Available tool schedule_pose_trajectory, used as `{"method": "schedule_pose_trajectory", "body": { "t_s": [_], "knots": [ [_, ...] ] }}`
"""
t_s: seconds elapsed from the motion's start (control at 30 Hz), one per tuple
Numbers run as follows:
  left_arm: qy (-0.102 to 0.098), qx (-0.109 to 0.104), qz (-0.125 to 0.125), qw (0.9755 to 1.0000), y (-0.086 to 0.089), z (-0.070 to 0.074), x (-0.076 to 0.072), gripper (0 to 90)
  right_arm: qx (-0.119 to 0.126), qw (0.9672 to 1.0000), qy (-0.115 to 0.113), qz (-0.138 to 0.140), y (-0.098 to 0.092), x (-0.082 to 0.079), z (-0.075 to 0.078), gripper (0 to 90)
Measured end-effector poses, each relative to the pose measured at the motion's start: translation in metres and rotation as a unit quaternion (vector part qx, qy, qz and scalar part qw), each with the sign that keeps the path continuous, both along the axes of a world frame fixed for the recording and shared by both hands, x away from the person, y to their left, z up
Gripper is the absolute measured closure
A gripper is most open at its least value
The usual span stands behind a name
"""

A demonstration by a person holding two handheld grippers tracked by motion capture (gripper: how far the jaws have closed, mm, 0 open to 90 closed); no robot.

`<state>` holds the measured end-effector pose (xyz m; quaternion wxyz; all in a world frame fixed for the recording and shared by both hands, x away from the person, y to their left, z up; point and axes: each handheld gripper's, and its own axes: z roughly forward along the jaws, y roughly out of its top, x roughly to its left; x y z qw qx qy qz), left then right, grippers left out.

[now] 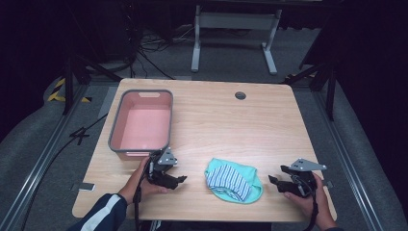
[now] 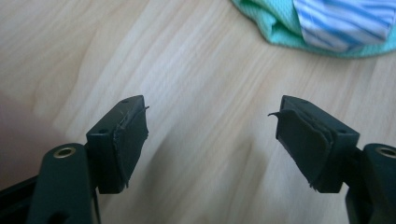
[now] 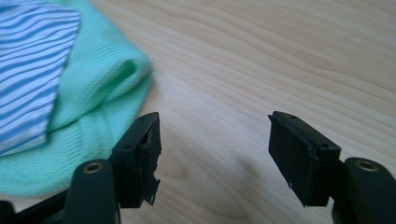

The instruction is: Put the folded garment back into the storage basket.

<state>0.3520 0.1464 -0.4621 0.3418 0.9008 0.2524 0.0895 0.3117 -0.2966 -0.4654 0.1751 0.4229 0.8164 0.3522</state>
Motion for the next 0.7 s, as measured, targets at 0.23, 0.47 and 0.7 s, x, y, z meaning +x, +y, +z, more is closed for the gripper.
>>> {"method": "schedule_pose_trajectory", "body": {
  "t_s": [0.23,0.47,0.7],
  "knots": [
    [-0.006,-0.017,-0.024,0.9995,-0.029,0.008,0.013,32.3,0.006,0.9998,0.003,0.02,0.025,-0.004,0.006,39.3],
    [0.004,-0.042,-0.055,0.9976,-0.053,0.007,0.036,36.5,0.024,0.9994,0.009,0.021,0.048,0.003,0.007,32.9],
    [0.008,-0.041,-0.049,0.9979,-0.077,-0.002,0.048,30.5,0.021,0.9994,0.026,0.004,0.056,0.017,0.0,33.5]
  ]
}}
